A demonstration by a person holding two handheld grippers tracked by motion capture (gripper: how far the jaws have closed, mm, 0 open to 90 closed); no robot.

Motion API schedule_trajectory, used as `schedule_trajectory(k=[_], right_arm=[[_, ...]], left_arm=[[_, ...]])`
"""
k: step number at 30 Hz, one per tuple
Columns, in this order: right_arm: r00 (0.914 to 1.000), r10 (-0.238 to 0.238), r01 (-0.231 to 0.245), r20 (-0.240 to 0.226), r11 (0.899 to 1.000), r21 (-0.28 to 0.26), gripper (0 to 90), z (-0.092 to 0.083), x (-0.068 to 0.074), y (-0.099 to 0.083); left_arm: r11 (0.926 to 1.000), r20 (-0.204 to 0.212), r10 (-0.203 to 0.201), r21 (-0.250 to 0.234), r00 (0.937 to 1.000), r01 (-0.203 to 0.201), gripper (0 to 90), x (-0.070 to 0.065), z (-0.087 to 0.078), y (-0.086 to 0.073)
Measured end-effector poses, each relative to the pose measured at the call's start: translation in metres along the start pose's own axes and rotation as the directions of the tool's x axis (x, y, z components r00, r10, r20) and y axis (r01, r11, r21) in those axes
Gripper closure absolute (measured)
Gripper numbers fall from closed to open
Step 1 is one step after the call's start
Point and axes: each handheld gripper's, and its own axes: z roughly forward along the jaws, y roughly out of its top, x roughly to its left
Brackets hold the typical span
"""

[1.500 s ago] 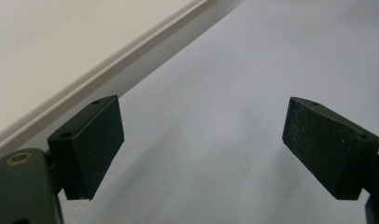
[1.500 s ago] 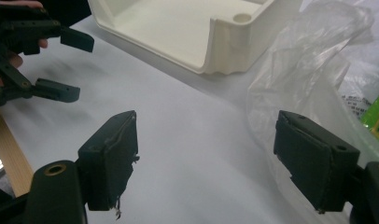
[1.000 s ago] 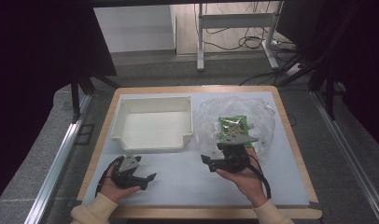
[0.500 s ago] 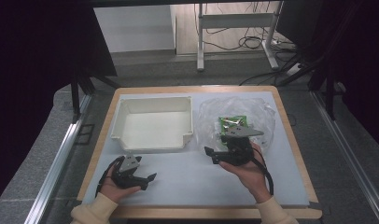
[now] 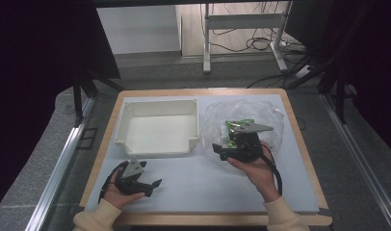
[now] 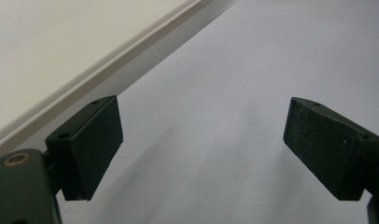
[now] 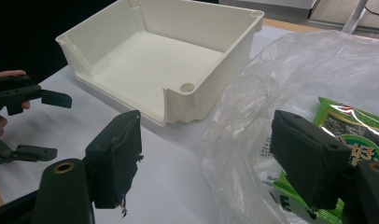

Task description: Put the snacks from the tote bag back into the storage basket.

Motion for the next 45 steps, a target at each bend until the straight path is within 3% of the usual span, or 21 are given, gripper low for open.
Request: schedule_trajectory(k=[14,17,23,33,39,45], right_arm=[[0.9991,0.023,-0.023,0.037,1.0,-0.002,26.4,0.007,-0.018,0.01],[0.9971,0.026,-0.027,0.071,0.999,0.018,26.7,0.009,-0.022,0.012],[0.9967,0.034,-0.035,0.073,0.999,0.017,27.2,0.011,-0.029,0.014],[0.991,0.056,-0.06,0.121,0.998,0.024,29.7,0.016,-0.056,0.012],[0.9877,0.054,-0.057,0.147,0.998,0.022,30.1,0.016,-0.061,0.01],[0.9884,0.064,-0.069,0.138,0.997,0.03,29.9,0.016,-0.064,0.009]], left_arm=[[1.0,-0.008,0.001,0.004,1.0,-0.001,11.9,0.0,0.0,0.0],[1.0,-0.008,0.004,0.002,1.0,-0.004,11.7,0.0,0.0,0.0],[1.0,-0.011,0.005,0.008,0.9999,-0.005,11.7,-0.001,0.0,0.0],[0.9999,-0.016,0.004,0.015,0.9999,-0.004,11.7,-0.001,0.002,0.0],[0.9999,-0.016,0.001,0.014,0.9999,-0.001,11.7,-0.001,0.001,0.0],[1.0,-0.016,0.0,0.008,0.9999,0.0,11.9,-0.001,0.002,0.0]])
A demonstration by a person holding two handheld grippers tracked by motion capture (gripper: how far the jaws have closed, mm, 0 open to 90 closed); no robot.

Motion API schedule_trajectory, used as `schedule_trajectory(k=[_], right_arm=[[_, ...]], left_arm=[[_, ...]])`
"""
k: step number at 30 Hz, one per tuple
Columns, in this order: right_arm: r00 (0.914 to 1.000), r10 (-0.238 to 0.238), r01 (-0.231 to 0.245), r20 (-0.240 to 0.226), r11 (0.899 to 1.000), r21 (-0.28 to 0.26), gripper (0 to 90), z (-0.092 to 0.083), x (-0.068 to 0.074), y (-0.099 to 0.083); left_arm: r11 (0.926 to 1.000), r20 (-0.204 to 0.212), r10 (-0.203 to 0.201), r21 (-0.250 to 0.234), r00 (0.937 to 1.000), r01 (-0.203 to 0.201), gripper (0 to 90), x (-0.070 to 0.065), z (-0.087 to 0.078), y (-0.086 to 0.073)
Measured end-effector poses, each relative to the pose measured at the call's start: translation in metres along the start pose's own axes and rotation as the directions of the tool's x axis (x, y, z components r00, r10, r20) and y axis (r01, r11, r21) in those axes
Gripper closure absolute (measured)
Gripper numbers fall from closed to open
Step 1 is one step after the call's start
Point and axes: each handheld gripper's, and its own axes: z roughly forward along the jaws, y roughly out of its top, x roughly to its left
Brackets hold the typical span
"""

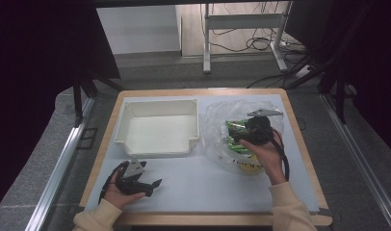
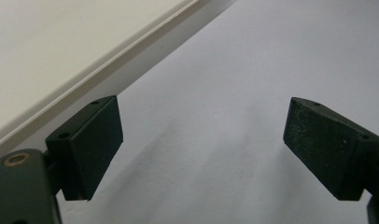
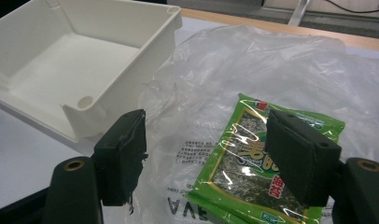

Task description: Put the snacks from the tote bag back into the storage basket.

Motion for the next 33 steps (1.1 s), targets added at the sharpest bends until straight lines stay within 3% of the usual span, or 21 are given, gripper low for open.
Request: schedule_trajectory(k=[6,16,22,33], right_arm=[[0.9998,0.018,-0.018,-0.004,0.999,0.028,31.7,0.008,-0.008,0.004],[0.997,0.053,-0.06,0.057,0.99,0.129,32.0,0.029,-0.027,0.011],[0.9961,0.064,-0.072,0.062,0.986,0.152,33.2,0.033,-0.034,0.012],[0.9902,0.097,-0.116,0.101,0.974,0.195,33.5,0.041,-0.054,0.009]], left_arm=[[1.0,0.01,0.003,-0.008,0.9999,-0.003,11.9,0.0,-0.002,0.0],[0.9998,0.043,0.017,-0.015,0.9989,-0.016,12.0,-0.001,-0.003,0.0],[0.9996,0.025,-0.002,-0.027,0.9997,0.003,12.5,0.001,-0.006,0.0],[0.9995,0.014,0.0,-0.033,0.9999,0.0,12.5,0.001,-0.007,0.0]])
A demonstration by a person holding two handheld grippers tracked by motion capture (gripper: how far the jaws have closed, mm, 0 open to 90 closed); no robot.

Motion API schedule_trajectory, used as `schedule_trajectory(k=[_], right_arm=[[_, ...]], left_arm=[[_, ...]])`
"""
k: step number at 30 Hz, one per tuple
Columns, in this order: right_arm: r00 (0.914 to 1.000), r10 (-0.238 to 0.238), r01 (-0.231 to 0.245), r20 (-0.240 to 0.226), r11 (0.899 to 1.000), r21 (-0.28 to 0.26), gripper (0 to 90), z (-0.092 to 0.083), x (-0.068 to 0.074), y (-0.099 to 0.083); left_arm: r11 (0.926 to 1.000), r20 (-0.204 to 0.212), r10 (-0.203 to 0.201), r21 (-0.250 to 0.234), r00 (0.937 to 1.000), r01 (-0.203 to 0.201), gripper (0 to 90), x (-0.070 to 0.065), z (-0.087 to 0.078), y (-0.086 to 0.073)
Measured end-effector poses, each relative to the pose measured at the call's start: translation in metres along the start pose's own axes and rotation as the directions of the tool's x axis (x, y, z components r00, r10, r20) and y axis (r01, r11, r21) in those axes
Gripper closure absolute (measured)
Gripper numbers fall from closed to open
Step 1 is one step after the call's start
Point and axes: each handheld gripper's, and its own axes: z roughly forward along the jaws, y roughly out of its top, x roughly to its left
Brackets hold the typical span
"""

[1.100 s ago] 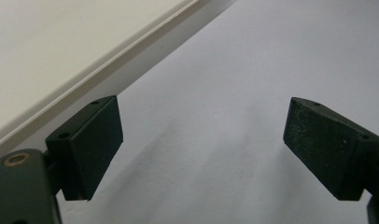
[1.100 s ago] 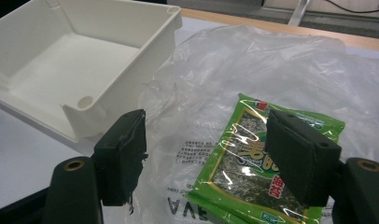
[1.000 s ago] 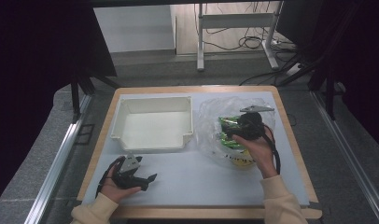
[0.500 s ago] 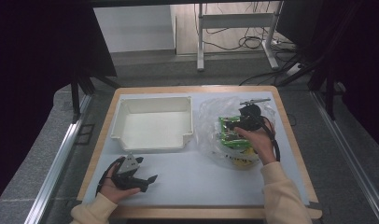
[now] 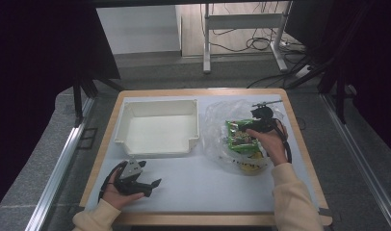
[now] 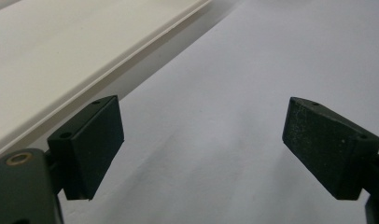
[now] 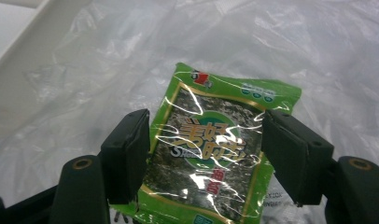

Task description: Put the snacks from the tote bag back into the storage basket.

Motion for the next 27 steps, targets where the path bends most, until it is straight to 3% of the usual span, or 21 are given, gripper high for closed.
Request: schedule_trajectory(k=[17,27], right_arm=[[0.9988,0.042,-0.043,0.026,0.998,0.054,38.3,0.013,-0.022,-0.002],[0.9971,0.061,-0.065,0.046,0.994,0.086,38.4,0.023,-0.027,-0.003]], left_arm=[[1.0,0.004,-0.001,0.009,1.0,0.001,12.3,0.0,0.001,0.0],[0.9999,0.006,-0.003,0.01,1.0,0.003,12.3,0.0,0.001,0.0]])
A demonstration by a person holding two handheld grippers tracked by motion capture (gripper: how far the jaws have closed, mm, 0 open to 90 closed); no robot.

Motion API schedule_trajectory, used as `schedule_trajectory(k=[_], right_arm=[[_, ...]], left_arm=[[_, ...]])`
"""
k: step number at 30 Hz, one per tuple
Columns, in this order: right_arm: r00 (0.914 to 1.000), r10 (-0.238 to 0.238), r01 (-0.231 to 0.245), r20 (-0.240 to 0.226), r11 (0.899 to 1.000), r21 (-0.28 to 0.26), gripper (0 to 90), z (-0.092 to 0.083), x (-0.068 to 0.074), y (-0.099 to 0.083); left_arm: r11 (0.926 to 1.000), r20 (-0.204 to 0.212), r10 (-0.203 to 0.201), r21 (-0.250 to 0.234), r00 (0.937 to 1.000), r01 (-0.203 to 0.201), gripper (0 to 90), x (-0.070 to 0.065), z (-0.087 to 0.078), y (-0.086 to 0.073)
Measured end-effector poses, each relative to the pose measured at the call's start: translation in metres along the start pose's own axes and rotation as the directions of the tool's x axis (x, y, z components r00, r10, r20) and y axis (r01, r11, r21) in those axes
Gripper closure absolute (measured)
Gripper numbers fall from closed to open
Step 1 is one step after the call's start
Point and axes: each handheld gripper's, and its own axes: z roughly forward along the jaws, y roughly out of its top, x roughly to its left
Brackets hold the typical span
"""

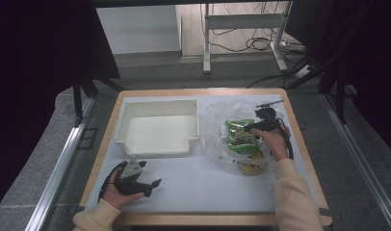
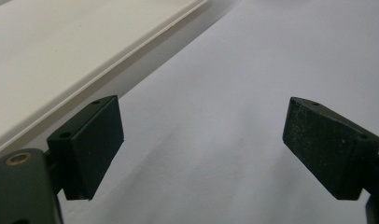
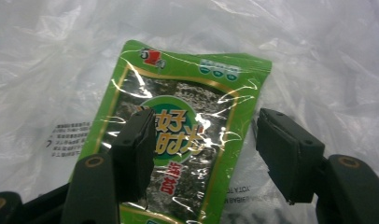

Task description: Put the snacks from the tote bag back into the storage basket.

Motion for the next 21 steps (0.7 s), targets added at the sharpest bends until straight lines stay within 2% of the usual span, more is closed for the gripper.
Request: schedule_trajectory(k=[13,21], right_arm=[[0.9997,0.012,-0.012,0.02,1.0,0.029,39.1,0.0067,-0.0075,-0.0012],[0.9992,0.018,-0.02,0.034,0.998,0.053,46.0,0.0099,-0.0113,-0.0019]], left_arm=[[1.0,0.002,0.001,0.0,1.0,-0.001,12.3,-0.0004,0.0004,-0.0001],[1.0,0.003,0.004,0.003,1.0,-0.004,12.3,-0.0001,0.0002,-0.0001]])
